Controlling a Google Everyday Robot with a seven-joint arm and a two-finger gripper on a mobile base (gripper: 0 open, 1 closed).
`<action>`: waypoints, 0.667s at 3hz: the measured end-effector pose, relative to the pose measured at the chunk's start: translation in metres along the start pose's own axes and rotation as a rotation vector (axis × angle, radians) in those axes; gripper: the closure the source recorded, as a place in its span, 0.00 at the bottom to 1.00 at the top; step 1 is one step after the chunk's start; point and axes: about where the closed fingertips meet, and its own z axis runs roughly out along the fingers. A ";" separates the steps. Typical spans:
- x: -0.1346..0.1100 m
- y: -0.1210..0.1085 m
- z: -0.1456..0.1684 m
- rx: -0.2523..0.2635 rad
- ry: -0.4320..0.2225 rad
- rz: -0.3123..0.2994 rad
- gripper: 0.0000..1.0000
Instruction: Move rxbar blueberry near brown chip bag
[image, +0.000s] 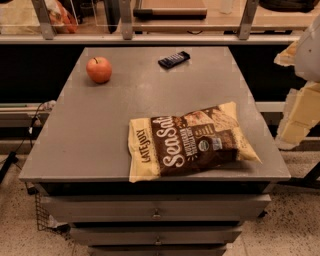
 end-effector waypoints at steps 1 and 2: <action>-0.002 -0.001 -0.001 0.007 -0.009 -0.005 0.00; -0.027 -0.018 0.013 0.034 -0.098 -0.036 0.00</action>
Offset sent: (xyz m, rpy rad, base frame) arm 0.0987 0.0831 -0.0145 0.2810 -0.2116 0.1915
